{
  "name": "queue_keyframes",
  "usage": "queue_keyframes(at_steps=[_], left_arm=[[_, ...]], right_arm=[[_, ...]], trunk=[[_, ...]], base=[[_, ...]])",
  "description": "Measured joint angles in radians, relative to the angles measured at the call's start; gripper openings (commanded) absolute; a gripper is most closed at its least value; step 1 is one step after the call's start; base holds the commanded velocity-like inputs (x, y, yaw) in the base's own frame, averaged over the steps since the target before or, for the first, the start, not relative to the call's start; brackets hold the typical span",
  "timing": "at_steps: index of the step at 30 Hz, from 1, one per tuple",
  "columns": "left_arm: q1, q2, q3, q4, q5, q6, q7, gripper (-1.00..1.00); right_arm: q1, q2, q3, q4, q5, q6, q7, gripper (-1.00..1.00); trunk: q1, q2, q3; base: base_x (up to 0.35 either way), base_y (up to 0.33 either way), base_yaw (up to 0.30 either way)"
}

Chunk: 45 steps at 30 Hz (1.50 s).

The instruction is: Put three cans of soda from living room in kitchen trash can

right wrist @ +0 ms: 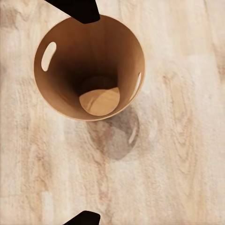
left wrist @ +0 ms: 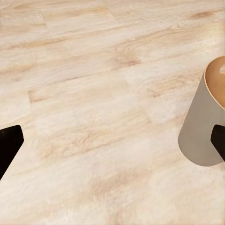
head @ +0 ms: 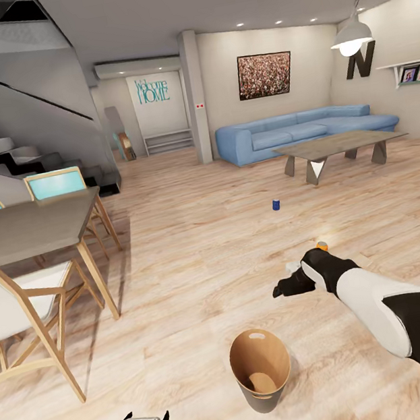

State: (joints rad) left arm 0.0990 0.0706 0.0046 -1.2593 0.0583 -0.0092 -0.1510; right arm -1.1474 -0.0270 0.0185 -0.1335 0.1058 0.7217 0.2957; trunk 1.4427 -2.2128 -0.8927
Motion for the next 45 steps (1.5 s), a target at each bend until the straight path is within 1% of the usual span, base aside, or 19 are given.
queue_keyframes(at_steps=[24,28,35,36,42,45], left_arm=[[0.0,0.0,0.0,0.0,0.0,0.0,0.0,1.0],[-0.002,0.009,0.003,0.023,0.004,0.005,-0.004,1.0],[-0.002,0.013,0.004,0.062,0.006,0.011,-0.005,1.0],[-0.002,0.013,0.004,0.068,0.006,0.011,-0.005,1.0],[-0.002,0.014,0.005,0.07,0.006,0.012,-0.006,1.0],[-0.002,0.014,0.004,0.07,0.005,0.013,-0.007,1.0]], right_arm=[[0.002,-0.001,0.0,0.0,0.0,-0.001,0.0,1.0],[0.025,-0.012,-0.014,-0.022,0.002,-0.01,0.01,1.0],[0.064,-0.016,-0.016,-0.061,0.002,-0.008,0.015,1.0],[0.141,-0.017,-0.016,-0.202,0.002,-0.008,0.016,1.0],[0.15,-0.017,-0.017,-0.215,0.002,-0.007,0.017,1.0],[0.151,-0.017,-0.017,-0.215,0.002,-0.007,0.017,1.0]], trunk=[[0.0,0.0,0.0],[0.0,0.0,0.0],[0.0,0.0,0.0],[0.0,0.0,0.0],[0.0,0.0,0.0],[0.011,-0.021,-0.009]], base=[[0.0,0.0,0.0],[0.0,0.0,0.0],[0.0,0.0,0.0],[0.0,0.0,0.0],[0.0,0.0,0.0],[0.0,0.0,0.0]])
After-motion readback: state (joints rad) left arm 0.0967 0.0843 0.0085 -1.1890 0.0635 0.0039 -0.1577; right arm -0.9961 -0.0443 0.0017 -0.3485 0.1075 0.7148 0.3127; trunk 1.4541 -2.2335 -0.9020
